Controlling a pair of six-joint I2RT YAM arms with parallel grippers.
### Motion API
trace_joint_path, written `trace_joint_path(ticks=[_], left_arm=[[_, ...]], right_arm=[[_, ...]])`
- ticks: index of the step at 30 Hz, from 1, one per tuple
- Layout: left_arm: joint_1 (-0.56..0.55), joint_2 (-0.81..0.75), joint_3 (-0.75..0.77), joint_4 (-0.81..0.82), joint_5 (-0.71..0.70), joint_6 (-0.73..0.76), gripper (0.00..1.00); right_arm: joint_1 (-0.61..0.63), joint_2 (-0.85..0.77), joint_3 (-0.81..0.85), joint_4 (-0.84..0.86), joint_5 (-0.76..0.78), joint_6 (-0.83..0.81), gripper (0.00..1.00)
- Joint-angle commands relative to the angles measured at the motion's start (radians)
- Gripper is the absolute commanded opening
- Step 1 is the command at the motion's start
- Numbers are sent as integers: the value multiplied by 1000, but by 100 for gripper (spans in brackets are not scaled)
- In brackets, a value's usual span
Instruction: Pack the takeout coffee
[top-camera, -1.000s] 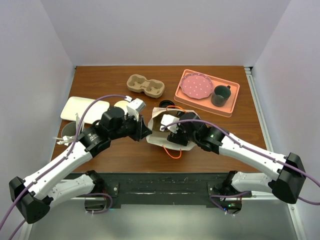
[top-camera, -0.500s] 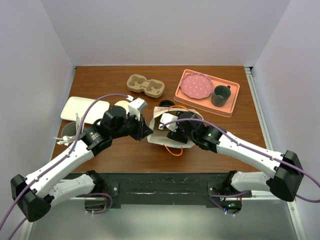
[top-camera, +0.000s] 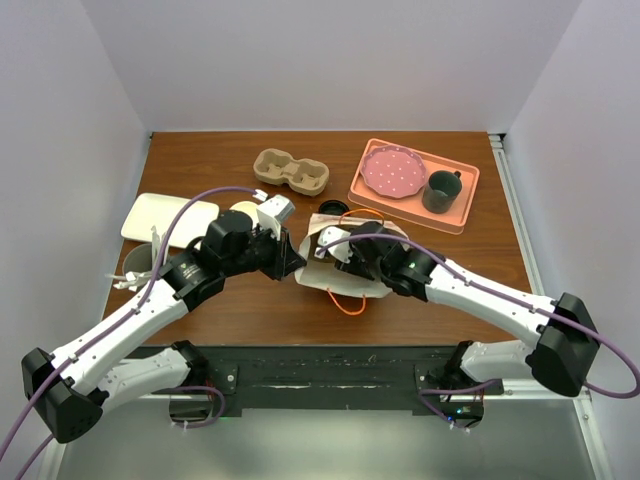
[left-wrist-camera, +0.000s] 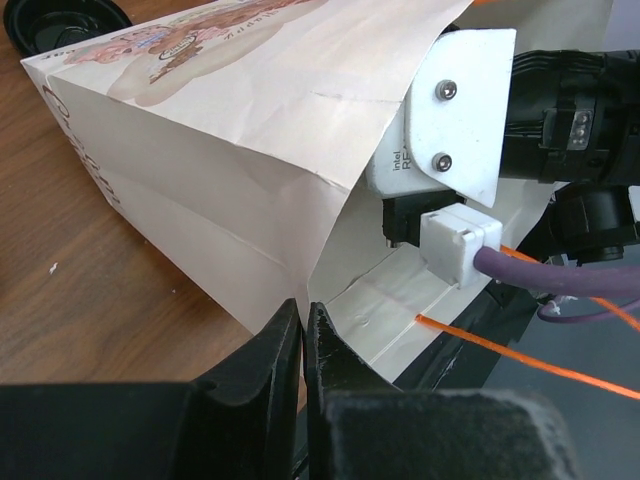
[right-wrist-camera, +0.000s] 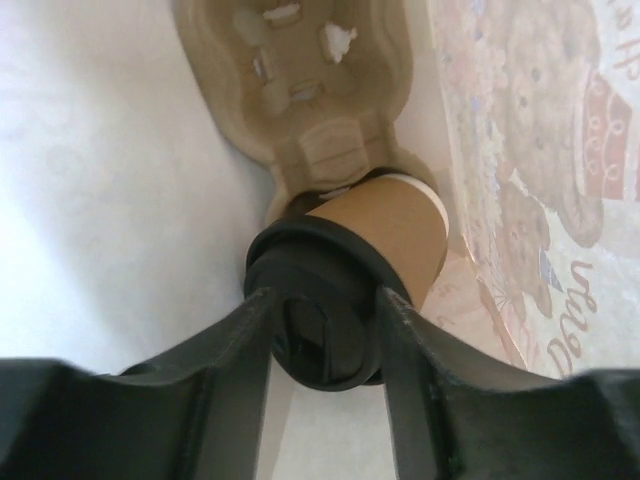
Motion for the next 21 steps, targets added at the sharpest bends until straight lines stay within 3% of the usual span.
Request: trace_joint_path(ticks=[1,17,18,21], left_arm=[[-6,-9,42,30,13,-7,10],[-12,0,50,22,0,-13,11],[-12,0,50,22,-1,-13,11],[-15,0,47,19,-4,-12,11]], right_arm=[[-9,-18,58,-20,-20,-14,44],[-19,-25,177,-134,-152,-17,25],[-21,-25,174,-132,-155,-22,25],[-24,-26,167,-132,-145,-34,40]])
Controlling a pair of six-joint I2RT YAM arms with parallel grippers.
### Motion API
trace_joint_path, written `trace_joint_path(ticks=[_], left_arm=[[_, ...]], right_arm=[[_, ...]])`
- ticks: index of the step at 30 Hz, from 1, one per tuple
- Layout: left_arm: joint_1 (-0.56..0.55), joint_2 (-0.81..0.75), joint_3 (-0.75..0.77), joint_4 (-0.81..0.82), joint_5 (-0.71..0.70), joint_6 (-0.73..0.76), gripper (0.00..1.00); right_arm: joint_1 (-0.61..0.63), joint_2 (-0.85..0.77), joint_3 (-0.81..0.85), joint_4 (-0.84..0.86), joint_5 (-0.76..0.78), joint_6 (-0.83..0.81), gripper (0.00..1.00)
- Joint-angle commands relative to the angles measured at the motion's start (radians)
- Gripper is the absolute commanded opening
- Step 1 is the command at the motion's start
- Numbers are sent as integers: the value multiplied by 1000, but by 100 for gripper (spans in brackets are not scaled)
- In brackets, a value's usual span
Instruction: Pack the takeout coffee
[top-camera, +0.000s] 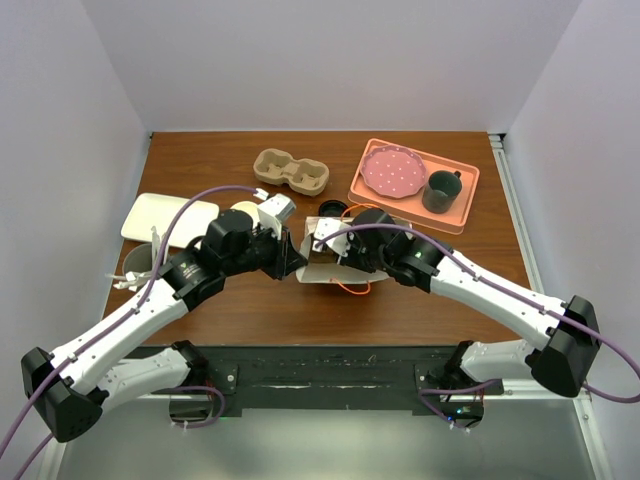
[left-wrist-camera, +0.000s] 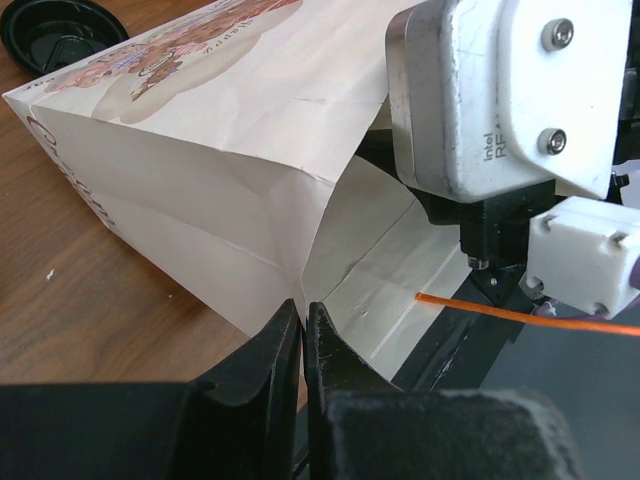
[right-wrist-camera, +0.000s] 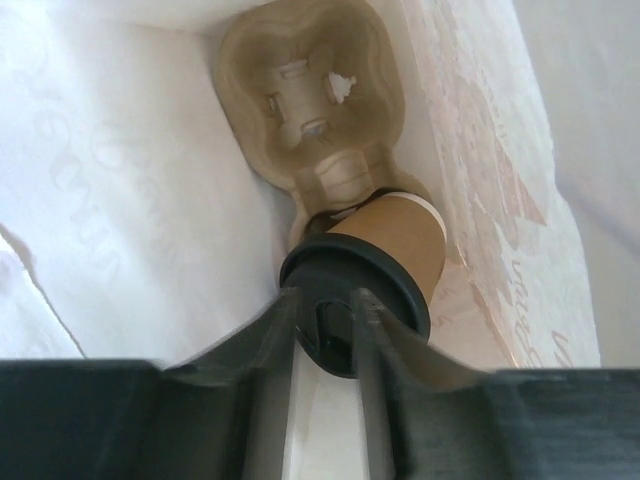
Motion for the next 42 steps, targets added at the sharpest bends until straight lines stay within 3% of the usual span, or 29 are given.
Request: trace_joint_path(ticks=[1,6,10,15,23,26,30,33,42], left_arm=[[-6,-3,34,13,-6,-9,11],[-9,-5,23,15,-3,-13,13],[-8,-6,36,12,-10,-7,32],[-11,24,54,-1,-20,11,45],[-11,63,77,-22,-66,17,48],[-11,72,85,-30,-75,17,41],[-12,64,69,-21,-56,20,19],[-11,61,63,-22,-50,25,11],[-11,66,66,-25,-40,31,8]], right_arm=[[-10,-25,25,-12,1,-27,45],[-16,-14,25,-12,60,-40,58],[-16,-28,4,5,119,-41,62],[-16,-34,-19,19,134,-61,72],[-16,-31,-47,19,125,-57,73],[-16,-25,-52,43,142,-63,75],[-16,12,-33,56,171,-93,82],[-19,31,-29,56,189,-101,84],[-47,46,-12,11,172,-95,78]])
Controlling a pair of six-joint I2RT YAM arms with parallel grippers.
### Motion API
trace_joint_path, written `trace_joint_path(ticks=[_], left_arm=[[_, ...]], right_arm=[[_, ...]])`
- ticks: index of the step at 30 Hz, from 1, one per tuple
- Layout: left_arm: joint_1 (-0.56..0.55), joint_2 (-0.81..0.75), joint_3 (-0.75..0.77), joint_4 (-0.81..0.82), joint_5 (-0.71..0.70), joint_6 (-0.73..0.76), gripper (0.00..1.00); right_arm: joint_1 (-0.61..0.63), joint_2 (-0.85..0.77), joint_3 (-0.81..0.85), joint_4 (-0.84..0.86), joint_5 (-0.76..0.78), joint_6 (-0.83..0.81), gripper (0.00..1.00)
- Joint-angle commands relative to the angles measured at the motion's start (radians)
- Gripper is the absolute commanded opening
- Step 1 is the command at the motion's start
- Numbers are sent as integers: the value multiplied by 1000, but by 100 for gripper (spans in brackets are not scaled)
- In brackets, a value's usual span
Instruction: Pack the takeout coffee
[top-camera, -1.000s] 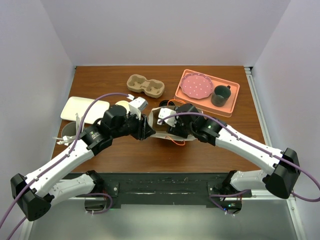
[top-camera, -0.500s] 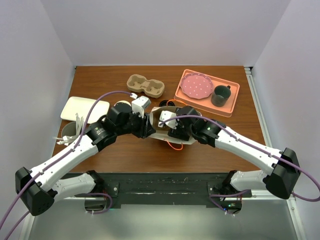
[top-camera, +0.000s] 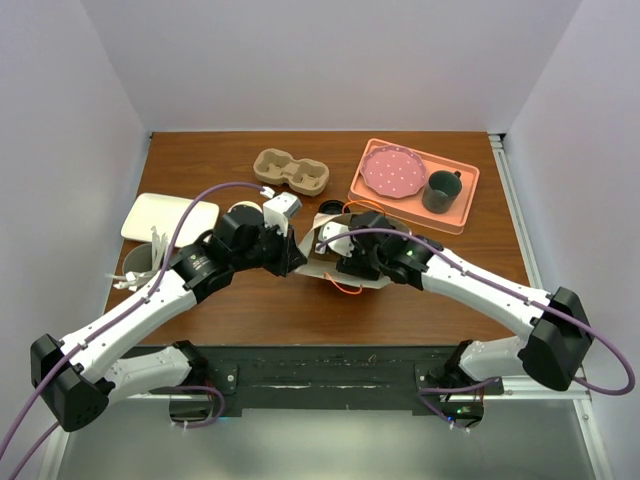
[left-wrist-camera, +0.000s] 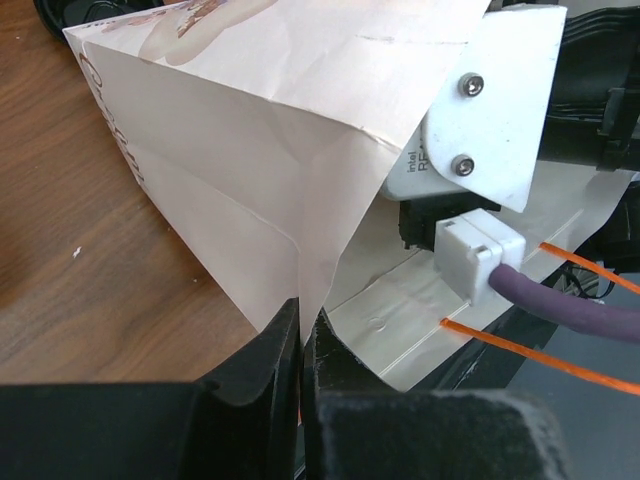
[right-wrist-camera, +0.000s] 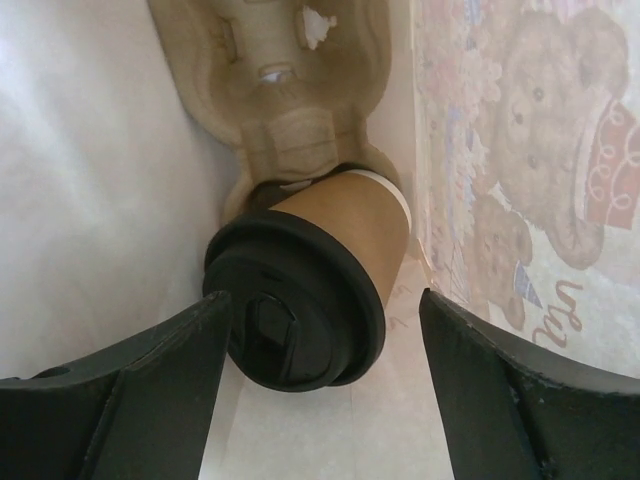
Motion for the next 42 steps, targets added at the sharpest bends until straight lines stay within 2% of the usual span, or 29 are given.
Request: trace_joint_path(ticks=[1,6,15,24,29,33,42], left_arm=[[-5,-7,27,24,23,22,8],[-7,-12,26,22,23,21,8],[-7,-21,26,19,23,15,9],[-7,-26,24,22,26,5,10],[-8,-32,23,19,23,7,11],[-11,-36,15,21,23,1,11],[-16,-35,23,19,18,-1,13]], right_arm=[[-24,-2,37,-11,28,-12,77],[-33,2,36,-24,8,-3,68],[-49,1,39,-36,-38,-7,43],[-50,-5,60,-54,-61,-24,32],[-50,-7,91,-77,-81,-33,20],[-50,-13,115,-97,-103,-41,17],[-50,-15,223,-189,-242,-46,4]])
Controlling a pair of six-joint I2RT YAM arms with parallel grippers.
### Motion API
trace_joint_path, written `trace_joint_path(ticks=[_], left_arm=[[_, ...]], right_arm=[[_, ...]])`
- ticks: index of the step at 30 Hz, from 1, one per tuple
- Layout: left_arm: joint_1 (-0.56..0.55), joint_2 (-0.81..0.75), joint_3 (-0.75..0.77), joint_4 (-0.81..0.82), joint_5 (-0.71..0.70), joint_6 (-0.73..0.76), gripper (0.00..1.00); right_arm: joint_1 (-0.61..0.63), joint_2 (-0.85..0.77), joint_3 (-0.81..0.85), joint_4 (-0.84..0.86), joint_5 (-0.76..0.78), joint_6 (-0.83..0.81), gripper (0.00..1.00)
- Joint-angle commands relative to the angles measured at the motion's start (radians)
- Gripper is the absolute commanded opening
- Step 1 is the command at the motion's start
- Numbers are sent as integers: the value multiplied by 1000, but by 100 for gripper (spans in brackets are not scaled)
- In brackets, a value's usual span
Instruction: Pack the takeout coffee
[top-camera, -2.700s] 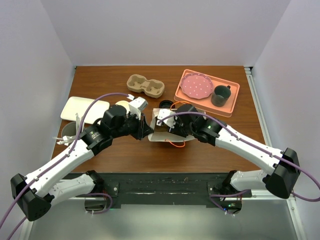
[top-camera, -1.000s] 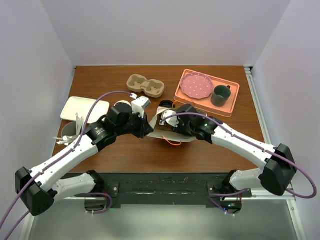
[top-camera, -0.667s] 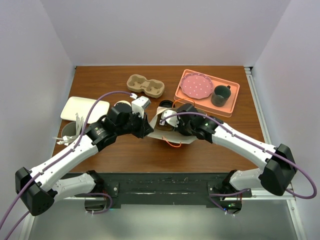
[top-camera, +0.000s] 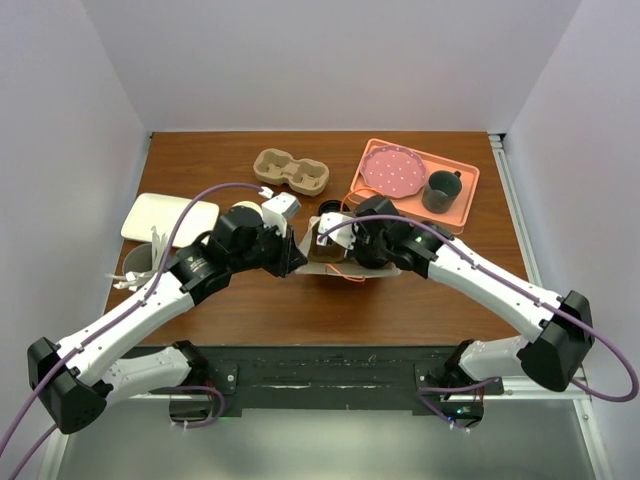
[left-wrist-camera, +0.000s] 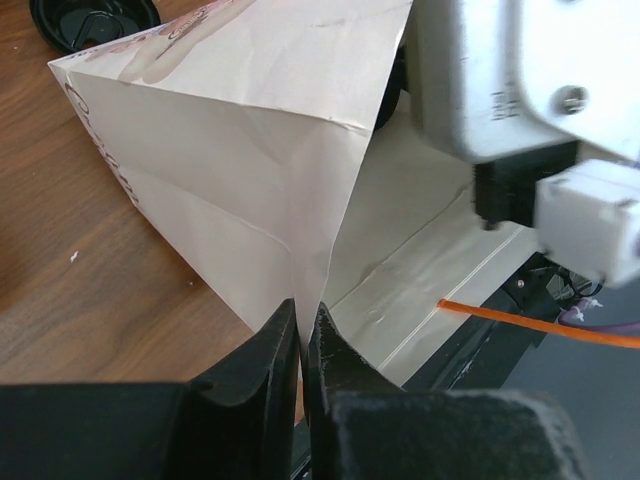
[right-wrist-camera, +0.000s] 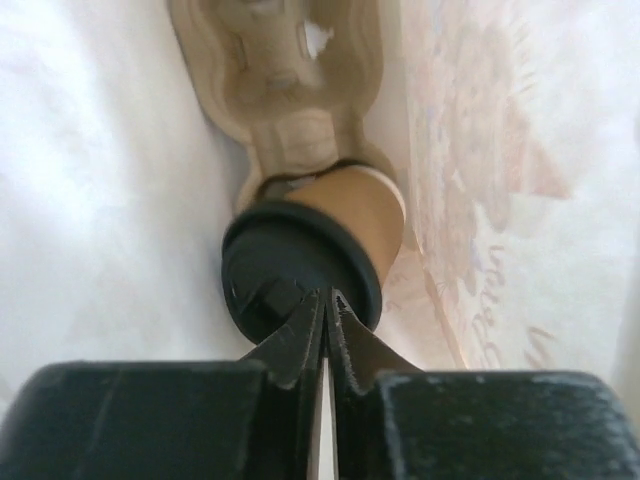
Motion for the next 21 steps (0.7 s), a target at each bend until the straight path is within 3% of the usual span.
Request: trace_joint_path(ticks=[1,7,11,13,14,21], left_arm=[[-9,-16,24,19,17,-1,13],[-9,-19,18,18,17,0,14],[-12,-28,-5,27,18,-9,14],[-15,-31,-23,39,21,-16,14],[-17,-34,-29,41,22,-18,14],[-29,-37,-42,41,15,-18,13]], right_arm=[[-4,-13,106,-63,-107,-2,0],[-4,-13,99,-71,-127,18,0],[-3,-20,53,-45,-73,9,30],[-3,-7,51,-46,-36,-2,39],[-4,-2,50,-42,-27,-5,50],[-4,44,40,-19,1,5,68]])
